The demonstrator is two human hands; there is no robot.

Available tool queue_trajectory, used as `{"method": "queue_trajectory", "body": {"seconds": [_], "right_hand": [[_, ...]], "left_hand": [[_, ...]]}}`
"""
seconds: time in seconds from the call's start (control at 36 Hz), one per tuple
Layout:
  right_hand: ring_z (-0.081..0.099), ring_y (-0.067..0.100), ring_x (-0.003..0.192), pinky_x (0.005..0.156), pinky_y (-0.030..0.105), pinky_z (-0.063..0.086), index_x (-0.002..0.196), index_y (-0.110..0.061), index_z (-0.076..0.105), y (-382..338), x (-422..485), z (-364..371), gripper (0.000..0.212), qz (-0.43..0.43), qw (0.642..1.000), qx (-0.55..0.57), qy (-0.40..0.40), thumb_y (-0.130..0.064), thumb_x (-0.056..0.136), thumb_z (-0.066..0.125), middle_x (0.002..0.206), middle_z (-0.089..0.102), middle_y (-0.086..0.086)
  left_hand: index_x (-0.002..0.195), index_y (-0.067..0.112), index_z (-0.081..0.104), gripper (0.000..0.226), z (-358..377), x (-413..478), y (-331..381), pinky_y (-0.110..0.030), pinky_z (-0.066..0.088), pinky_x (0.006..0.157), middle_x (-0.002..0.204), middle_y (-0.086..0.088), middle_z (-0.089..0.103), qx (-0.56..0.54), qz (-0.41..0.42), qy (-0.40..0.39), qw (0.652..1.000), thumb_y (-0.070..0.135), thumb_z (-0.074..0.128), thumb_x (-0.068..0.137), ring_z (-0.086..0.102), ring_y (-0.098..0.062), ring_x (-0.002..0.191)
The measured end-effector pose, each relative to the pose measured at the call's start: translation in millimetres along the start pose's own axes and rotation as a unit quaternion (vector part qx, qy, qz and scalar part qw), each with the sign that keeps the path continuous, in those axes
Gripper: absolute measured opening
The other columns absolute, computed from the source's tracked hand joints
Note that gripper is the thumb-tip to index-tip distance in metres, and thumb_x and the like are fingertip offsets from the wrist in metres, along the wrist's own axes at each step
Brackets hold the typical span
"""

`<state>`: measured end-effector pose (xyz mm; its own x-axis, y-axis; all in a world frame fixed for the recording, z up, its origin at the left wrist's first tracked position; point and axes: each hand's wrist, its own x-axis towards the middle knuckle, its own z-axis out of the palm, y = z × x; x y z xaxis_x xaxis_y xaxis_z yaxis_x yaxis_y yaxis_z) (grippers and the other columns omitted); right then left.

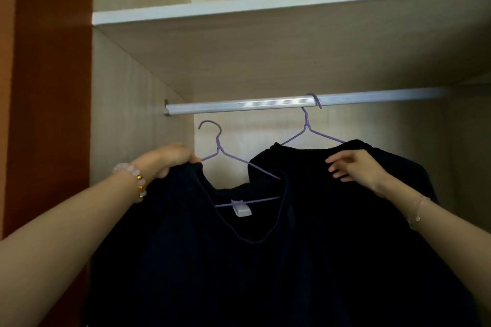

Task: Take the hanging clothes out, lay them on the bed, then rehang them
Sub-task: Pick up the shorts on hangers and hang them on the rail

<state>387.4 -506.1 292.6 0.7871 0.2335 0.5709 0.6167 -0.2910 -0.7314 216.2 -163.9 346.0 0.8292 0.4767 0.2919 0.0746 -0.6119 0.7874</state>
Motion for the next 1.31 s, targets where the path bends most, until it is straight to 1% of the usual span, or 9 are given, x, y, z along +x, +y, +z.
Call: {"method": "queue_trajectory", "body": {"seconds": [0.11,0.19,0.31,0.47,0.67,0.81,0.92,1.19,1.31], "right_hand": [[0.063,0.019,0.078,0.071,0.027,0.048,0.095,-0.014,0.070,-15.4,-6.6,-7.5,0.029,-0.087,0.987,-0.118,0.071,0.001,0.090,0.046,0.082,0.069,0.003],[0.062,0.020,0.082,0.074,0.025,0.043,0.094,-0.021,0.071,-29.9,-10.3,-21.0,0.026,-0.152,0.943,-0.253,0.154,-0.006,0.088,0.050,0.089,0.072,0.000],[0.065,0.028,0.096,0.083,0.036,0.050,0.099,-0.027,0.068,-39.0,-11.9,-41.5,0.025,-0.163,0.912,-0.318,0.200,-0.013,0.086,0.052,0.101,0.073,-0.001],[0.056,0.030,0.117,0.095,0.040,0.044,0.131,-0.021,0.051,-34.2,-13.4,-60.6,0.044,0.002,0.919,-0.382,0.102,-0.033,0.089,0.056,0.126,0.062,0.004],[0.063,0.012,0.075,0.059,0.013,0.046,0.089,-0.010,0.073,-34.6,-24.4,-55.8,0.032,-0.009,0.987,-0.159,0.001,-0.036,0.093,0.054,0.086,0.072,0.005],[0.068,0.009,0.082,0.075,0.022,0.053,0.097,-0.019,0.071,-42.4,-26.0,-43.8,0.020,-0.004,0.992,-0.099,-0.080,-0.034,0.084,0.066,0.093,0.073,-0.004],[0.068,0.000,0.078,0.062,0.007,0.051,0.100,-0.025,0.067,-41.4,-26.4,-28.9,0.015,-0.020,0.994,-0.070,-0.086,-0.023,0.085,0.065,0.094,0.071,-0.010],[0.064,-0.004,0.082,0.057,0.001,0.045,0.089,-0.039,0.061,-38.2,-32.7,-13.7,0.020,-0.026,0.996,-0.016,-0.088,-0.019,0.088,0.060,0.097,0.065,-0.018],[0.066,-0.008,0.074,0.058,0.002,0.045,0.086,-0.041,0.061,-37.6,-32.1,-13.0,0.023,-0.029,0.996,-0.015,-0.086,-0.017,0.087,0.061,0.093,0.065,-0.021]], "left_hand": [[0.092,0.001,0.059,0.009,10.0,7.8,6.9,-0.034,0.045,0.059,0.078,-0.014,0.055,-0.008,-0.081,-0.032,0.996,0.008,0.053,0.092,0.050,-0.030,0.066],[0.122,-0.006,0.051,0.031,15.6,21.1,10.4,-0.040,0.044,0.083,0.102,-0.022,0.059,0.006,-0.089,-0.029,0.996,0.005,0.051,0.092,0.050,-0.033,0.080],[0.087,-0.004,0.051,0.008,13.7,30.8,19.5,-0.039,0.042,0.066,0.076,-0.016,0.048,-0.006,-0.097,0.000,0.995,0.002,0.050,0.092,0.043,-0.031,0.066],[0.064,0.002,0.046,0.029,2.8,57.8,26.9,-0.030,0.035,0.052,0.070,-0.012,0.044,-0.047,-0.077,0.021,0.996,-0.001,0.042,0.092,0.039,-0.025,0.060],[0.076,-0.002,0.054,0.018,3.3,83.0,27.3,-0.032,0.048,0.079,0.082,-0.014,0.054,-0.138,-0.072,-0.007,0.988,0.005,0.051,0.092,0.050,-0.022,0.071],[0.076,0.000,0.053,0.016,-4.7,91.7,45.3,-0.031,0.045,0.062,0.077,-0.011,0.054,-0.141,-0.031,-0.008,0.989,0.001,0.051,0.092,0.050,-0.022,0.065],[0.070,0.001,0.051,0.024,-11.6,93.6,55.6,-0.029,0.043,0.059,0.074,-0.009,0.052,-0.157,-0.011,-0.003,0.988,0.001,0.046,0.093,0.047,-0.021,0.063],[0.077,-0.001,0.054,0.016,6.8,66.4,29.6,-0.033,0.045,0.060,0.079,-0.014,0.053,-0.180,-0.035,-0.006,0.983,-0.003,0.047,0.091,0.050,-0.027,0.069],[0.076,0.000,0.056,0.012,11.8,53.9,25.6,-0.030,0.050,0.045,0.073,-0.014,0.053,-0.175,-0.039,0.000,0.984,-0.002,0.054,0.088,0.050,-0.024,0.061]]}}
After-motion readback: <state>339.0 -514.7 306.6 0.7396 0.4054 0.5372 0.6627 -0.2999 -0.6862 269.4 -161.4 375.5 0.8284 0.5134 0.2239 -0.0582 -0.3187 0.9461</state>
